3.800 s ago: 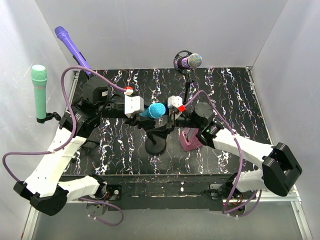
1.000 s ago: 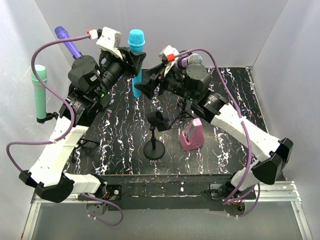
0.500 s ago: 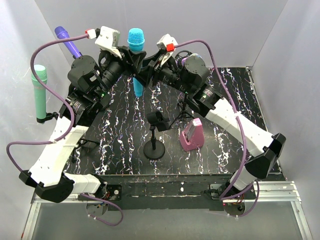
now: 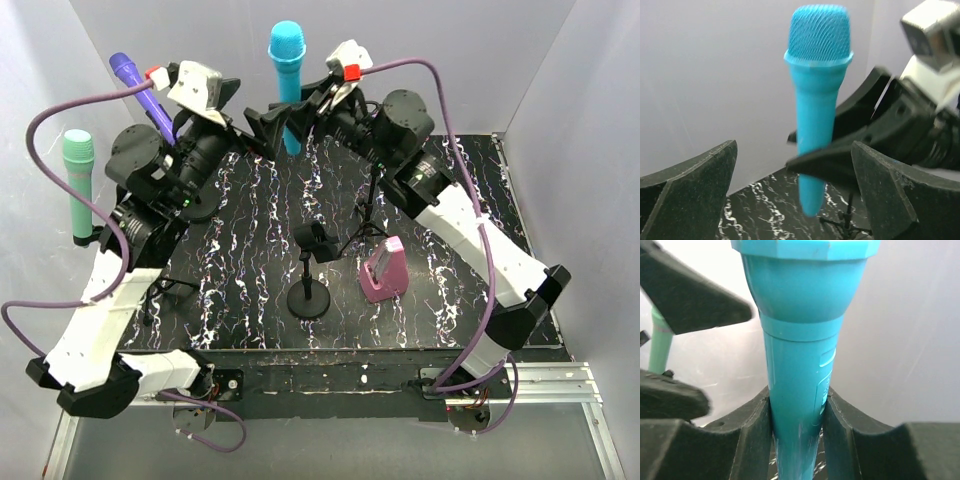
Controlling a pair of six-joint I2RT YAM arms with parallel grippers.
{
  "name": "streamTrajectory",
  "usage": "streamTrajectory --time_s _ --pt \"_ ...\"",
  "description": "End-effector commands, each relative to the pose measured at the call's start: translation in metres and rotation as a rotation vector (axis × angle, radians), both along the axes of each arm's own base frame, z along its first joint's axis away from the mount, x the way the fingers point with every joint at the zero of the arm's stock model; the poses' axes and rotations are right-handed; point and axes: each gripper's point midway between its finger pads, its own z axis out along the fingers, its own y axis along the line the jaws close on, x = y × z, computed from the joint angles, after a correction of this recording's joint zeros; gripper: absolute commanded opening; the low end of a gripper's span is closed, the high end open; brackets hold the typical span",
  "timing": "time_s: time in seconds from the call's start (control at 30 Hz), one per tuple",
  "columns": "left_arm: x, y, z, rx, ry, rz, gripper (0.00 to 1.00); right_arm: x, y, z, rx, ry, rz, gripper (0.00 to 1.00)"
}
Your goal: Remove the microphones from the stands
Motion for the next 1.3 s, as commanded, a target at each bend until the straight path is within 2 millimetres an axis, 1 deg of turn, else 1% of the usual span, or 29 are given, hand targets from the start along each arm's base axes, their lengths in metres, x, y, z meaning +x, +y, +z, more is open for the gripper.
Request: streamTrajectory --time_s 0.0,0.03,0.07,0.1,0.17,0.2,0.23,0.3,0.37,0.43,0.5,0.53,0.57,0.6,0.63,0.67,0.7,0.73,0.77,0.83,0.87,1.03,1.13,1.23,1.27 --pt "-0.016 0.023 0.007 0.104 -0.099 0.076 0.98 -0.008 -0.065 0.090 0.114 -0.232 -0.121 0.06" --pt "-0.020 0.028 0.004 0.135 -0.111 0.086 0.98 -0.006 -0.078 0.098 0.115 -0.257 -0.151 0.01" --pt "-0.023 0.030 -0.002 0.169 -0.114 0.084 0.98 -0.004 -0.091 0.104 0.113 -0.278 -0.182 0.01" --pt "-0.025 0.027 -0.017 0.227 -0.090 0.064 0.98 -0.004 -0.104 0.110 0.110 -0.300 -0.212 0.01" --pt "-0.039 0.015 -0.040 0.347 -0.081 -0.044 0.98 0.004 -0.134 0.115 0.093 -0.325 -0.300 0.01" --pt "-0.047 0.011 -0.052 0.389 -0.074 -0.095 0.98 0.008 -0.153 0.119 0.086 -0.333 -0.356 0.01" --pt "-0.053 0.009 -0.062 0.412 -0.064 -0.128 0.98 0.020 -0.167 0.112 0.061 -0.317 -0.411 0.01" --pt "-0.063 0.005 -0.087 0.461 -0.023 -0.191 0.98 0.032 -0.204 0.105 0.023 -0.297 -0.517 0.01" --pt "-0.069 0.006 -0.103 0.489 -0.001 -0.214 0.98 0.048 -0.237 0.084 -0.047 -0.266 -0.618 0.01" --pt "-0.067 0.011 -0.119 0.527 0.024 -0.199 0.98 0.064 -0.269 0.048 -0.131 -0.185 -0.708 0.01" --pt "-0.063 0.018 -0.128 0.526 0.084 -0.157 0.98 0.075 -0.298 0.006 -0.220 -0.084 -0.774 0.01" --pt "-0.061 0.021 -0.133 0.518 0.132 -0.137 0.98 0.077 -0.313 -0.014 -0.253 -0.028 -0.807 0.01" --pt "-0.063 0.021 -0.138 0.528 0.162 -0.147 0.98 0.078 -0.325 -0.038 -0.290 0.034 -0.828 0.01" --pt "-0.067 0.021 -0.142 0.541 0.180 -0.170 0.98 0.076 -0.334 -0.058 -0.317 0.085 -0.842 0.01" --pt "-0.073 0.020 -0.147 0.552 0.184 -0.195 0.98 0.074 -0.341 -0.083 -0.353 0.142 -0.851 0.01" --pt "-0.076 0.020 -0.150 0.554 0.182 -0.204 0.98 0.070 -0.345 -0.110 -0.388 0.202 -0.853 0.01" --pt "-0.080 0.022 -0.154 0.553 0.178 -0.207 0.98 0.064 -0.350 -0.128 -0.407 0.243 -0.858 0.01" --pt "-0.083 0.025 -0.157 0.554 0.176 -0.205 0.98 0.060 -0.353 -0.154 -0.432 0.302 -0.856 0.01" --pt "-0.086 0.028 -0.161 0.575 0.163 -0.206 0.98 0.055 -0.355 -0.172 -0.447 0.347 -0.856 0.01" --pt "-0.094 0.032 -0.168 0.609 0.144 -0.219 0.98 0.046 -0.360 -0.219 -0.482 0.466 -0.848 0.01" --pt "-0.097 0.035 -0.172 0.625 0.143 -0.222 0.98 0.042 -0.363 -0.237 -0.493 0.516 -0.847 0.01" --pt "-0.111 0.041 -0.192 0.710 0.207 -0.277 0.98 0.030 -0.372 -0.310 -0.568 0.697 -0.814 0.01" --pt "-0.123 0.036 -0.193 0.736 0.185 -0.351 0.98 0.024 -0.372 -0.350 -0.622 0.793 -0.759 0.01" --pt "-0.128 0.033 -0.194 0.737 0.190 -0.387 0.98 0.020 -0.373 -0.393 -0.715 0.894 -0.704 0.01" --pt "-0.129 0.032 -0.197 0.740 0.198 -0.396 0.98 0.019 -0.374 -0.404 -0.737 0.922 -0.694 0.01"
